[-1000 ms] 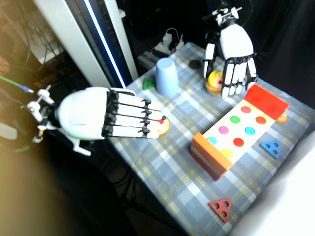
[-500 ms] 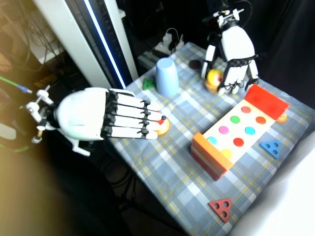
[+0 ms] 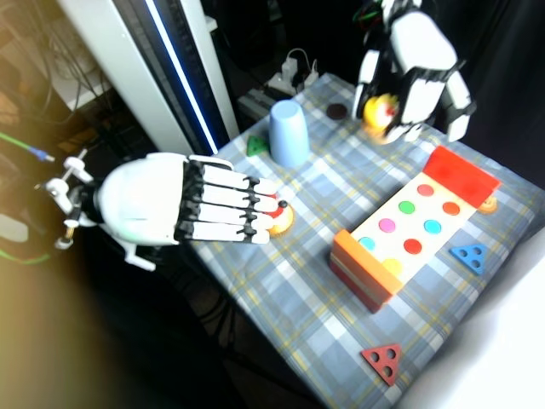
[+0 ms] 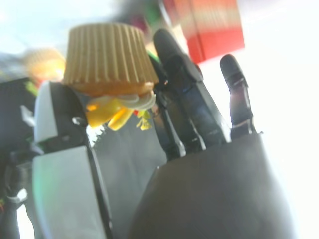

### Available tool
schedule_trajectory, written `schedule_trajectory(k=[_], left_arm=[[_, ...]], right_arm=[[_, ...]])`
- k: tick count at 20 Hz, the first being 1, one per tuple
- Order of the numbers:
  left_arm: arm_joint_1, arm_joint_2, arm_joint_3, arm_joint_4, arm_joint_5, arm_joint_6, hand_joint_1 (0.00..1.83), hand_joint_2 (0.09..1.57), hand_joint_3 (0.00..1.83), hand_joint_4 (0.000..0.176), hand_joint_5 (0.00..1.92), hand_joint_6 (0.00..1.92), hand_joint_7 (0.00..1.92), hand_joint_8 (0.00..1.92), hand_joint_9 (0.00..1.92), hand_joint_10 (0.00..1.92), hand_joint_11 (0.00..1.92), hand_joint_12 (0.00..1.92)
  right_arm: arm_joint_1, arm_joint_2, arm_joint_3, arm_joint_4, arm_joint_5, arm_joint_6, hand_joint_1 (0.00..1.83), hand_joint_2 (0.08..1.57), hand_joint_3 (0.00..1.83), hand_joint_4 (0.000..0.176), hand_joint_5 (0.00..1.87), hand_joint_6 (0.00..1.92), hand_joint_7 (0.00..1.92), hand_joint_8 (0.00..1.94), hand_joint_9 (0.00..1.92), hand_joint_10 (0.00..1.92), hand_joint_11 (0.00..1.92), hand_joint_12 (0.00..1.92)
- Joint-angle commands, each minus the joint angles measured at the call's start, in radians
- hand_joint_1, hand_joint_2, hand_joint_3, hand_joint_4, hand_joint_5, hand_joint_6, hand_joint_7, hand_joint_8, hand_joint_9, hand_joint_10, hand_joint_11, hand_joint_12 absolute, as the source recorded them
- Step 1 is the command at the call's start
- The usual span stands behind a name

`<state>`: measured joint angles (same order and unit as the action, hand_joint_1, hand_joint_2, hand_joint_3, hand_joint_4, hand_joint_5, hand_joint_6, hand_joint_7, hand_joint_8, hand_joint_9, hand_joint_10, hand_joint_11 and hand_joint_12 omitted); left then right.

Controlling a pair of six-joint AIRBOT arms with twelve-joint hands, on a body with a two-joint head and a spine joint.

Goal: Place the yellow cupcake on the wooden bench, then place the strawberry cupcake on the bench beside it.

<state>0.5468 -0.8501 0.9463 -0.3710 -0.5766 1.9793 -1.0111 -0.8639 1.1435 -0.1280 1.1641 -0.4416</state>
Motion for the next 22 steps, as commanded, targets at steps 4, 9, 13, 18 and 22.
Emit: schedule_trajectory(k=[4, 9, 13, 18, 22], left_arm=[[-0.143, -0.06, 0.066, 0.037, -0.093, -0.007, 1.26, 1.06, 0.0, 0.0, 1.02, 0.83, 1.2, 0.71, 1.03, 0.01, 0.0, 0.98], [-0.251, -0.243, 0.297, -0.125, 0.132, 0.092, 1.26, 1.08, 0.0, 0.0, 0.98, 0.84, 1.17, 0.81, 0.99, 0.0, 0.01, 1.07], [-0.283, -0.359, 0.46, -0.286, 0.253, 0.203, 1.24, 1.11, 0.0, 0.0, 0.88, 1.03, 1.12, 0.85, 0.95, 0.01, 0.0, 0.9], [-0.281, -0.416, 0.511, -0.517, 0.297, 0.527, 1.23, 1.15, 0.0, 0.0, 0.83, 1.05, 1.01, 1.1, 0.88, 0.01, 0.0, 0.8], [-0.263, -0.439, 0.54, -0.551, 0.317, 0.543, 1.2, 1.19, 0.0, 0.0, 0.75, 1.19, 0.94, 1.18, 0.83, 0.01, 0.0, 0.6]], right_arm=[[0.007, -0.007, 0.009, 0.032, 0.115, 0.009, 0.35, 1.43, 0.0, 0.0, 0.76, 0.0, 0.76, 0.0, 0.78, 0.0, 0.6, 0.41], [0.008, -0.028, 0.026, 0.025, 0.115, 0.009, 0.38, 1.42, 0.0, 0.0, 0.79, 0.01, 0.79, 0.01, 0.8, 0.01, 0.64, 0.35], [0.014, -0.036, 0.036, 0.014, 0.112, 0.01, 0.38, 1.42, 0.0, 0.0, 0.79, 0.0, 0.8, 0.0, 0.82, 0.0, 0.65, 0.4], [0.02, -0.042, 0.04, 0.005, 0.108, 0.015, 0.37, 1.42, 0.0, 0.0, 0.77, 0.0, 0.8, 0.0, 0.81, 0.0, 0.64, 0.45], [0.021, -0.042, 0.044, 0.001, 0.105, 0.03, 0.41, 1.43, 0.0, 0.0, 0.76, 0.0, 0.79, 0.0, 0.81, 0.0, 0.61, 0.52]])
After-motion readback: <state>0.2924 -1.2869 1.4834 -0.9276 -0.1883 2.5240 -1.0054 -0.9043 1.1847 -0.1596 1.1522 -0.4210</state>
